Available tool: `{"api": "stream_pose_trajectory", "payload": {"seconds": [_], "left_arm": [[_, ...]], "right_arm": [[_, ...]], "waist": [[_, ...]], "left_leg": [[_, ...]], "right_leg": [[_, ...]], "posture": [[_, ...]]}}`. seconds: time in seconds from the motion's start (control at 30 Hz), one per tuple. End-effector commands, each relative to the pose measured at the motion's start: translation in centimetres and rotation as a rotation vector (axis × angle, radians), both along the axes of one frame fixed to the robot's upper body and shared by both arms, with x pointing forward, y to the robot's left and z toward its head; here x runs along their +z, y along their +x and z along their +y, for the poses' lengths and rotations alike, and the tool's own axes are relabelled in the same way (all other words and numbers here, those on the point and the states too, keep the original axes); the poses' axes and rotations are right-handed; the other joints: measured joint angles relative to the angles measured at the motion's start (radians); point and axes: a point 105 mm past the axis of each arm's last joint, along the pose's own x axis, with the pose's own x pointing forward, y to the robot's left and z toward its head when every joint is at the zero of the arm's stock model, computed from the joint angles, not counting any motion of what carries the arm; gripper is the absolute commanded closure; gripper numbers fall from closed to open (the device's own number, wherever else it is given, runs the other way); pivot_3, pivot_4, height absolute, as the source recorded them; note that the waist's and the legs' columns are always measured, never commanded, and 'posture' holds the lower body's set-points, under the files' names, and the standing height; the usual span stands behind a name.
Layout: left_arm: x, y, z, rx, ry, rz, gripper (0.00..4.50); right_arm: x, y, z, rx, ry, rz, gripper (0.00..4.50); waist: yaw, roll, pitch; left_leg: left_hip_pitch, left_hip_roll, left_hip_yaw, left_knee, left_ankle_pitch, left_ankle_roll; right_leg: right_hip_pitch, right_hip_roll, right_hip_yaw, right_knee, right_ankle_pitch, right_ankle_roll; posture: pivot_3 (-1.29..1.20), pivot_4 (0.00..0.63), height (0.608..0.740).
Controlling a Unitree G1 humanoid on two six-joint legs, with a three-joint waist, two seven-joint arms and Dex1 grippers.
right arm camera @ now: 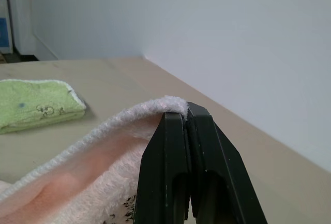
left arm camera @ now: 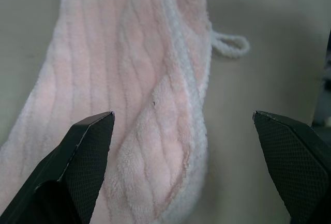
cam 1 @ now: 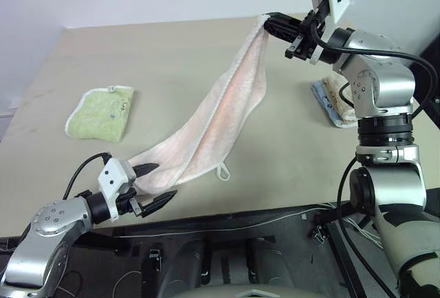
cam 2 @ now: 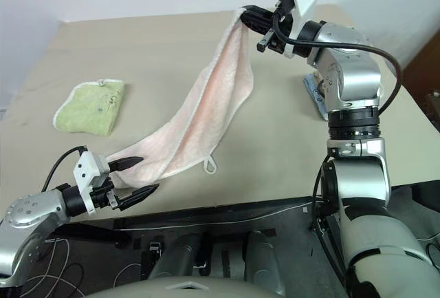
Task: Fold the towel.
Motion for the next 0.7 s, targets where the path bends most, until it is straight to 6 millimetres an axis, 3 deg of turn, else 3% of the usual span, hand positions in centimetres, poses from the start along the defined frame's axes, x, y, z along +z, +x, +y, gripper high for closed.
{"api": "stream_pose_trajectory", "payload": {"seconds": [0.03, 0.2, 0.43, 0.53, 0.7], "left_arm": [[-0.6, 0.0, 0.3, -0.018, 0.105, -0.056, 0.00], [-1.2, 0.5, 1.0, -0.001, 0.208, -0.136, 0.00], [-1.5, 0.9, 1.6, 0.021, 0.222, -0.180, 0.00], [-1.0, 1.1, 1.4, 0.026, 0.190, -0.188, 0.62], [0.2, 1.6, 0.8, 0.057, 0.095, -0.151, 2.36]], "right_arm": [[2.9, -1.5, 0.6, 0.037, -0.001, -0.099, 4.49], [2.7, -1.8, 0.7, 0.047, -0.013, -0.100, 4.49], [2.3, -1.8, 0.7, 0.042, -0.018, -0.095, 4.49], [2.2, -1.8, 0.6, 0.041, -0.018, -0.094, 4.50], [2.0, -1.7, 0.5, 0.031, -0.018, -0.093, 4.50]], "waist": [[-0.001, 0.000, 0.000], [0.000, 0.000, 0.000], [0.000, 0.000, 0.000], [0.000, 0.000, 0.000], [0.000, 0.000, 0.000]], "left_leg": [[0.000, 0.000, 0.000, -0.001, 0.000, 0.000], [0.000, 0.000, 0.000, -0.003, 0.000, 0.000], [0.000, 0.000, 0.000, -0.004, 0.000, 0.000], [0.000, 0.000, 0.000, -0.004, 0.000, 0.000], [-0.001, 0.000, 0.000, -0.004, 0.000, 0.000]], "right_leg": [[0.000, 0.000, 0.000, 0.000, 0.000, 0.000], [-0.002, 0.000, 0.000, -0.001, 0.000, 0.000], [-0.002, -0.001, 0.000, -0.001, 0.000, -0.001], [-0.002, -0.001, 0.000, -0.001, 0.000, -0.001], [-0.002, -0.001, 0.000, -0.001, 0.000, 0.000]], "posture": [[0.00, 0.150, 0.740], [0.00, 0.150, 0.740], [0.00, 0.150, 0.740], [0.00, 0.150, 0.740], [0.00, 0.150, 0.740]]}}
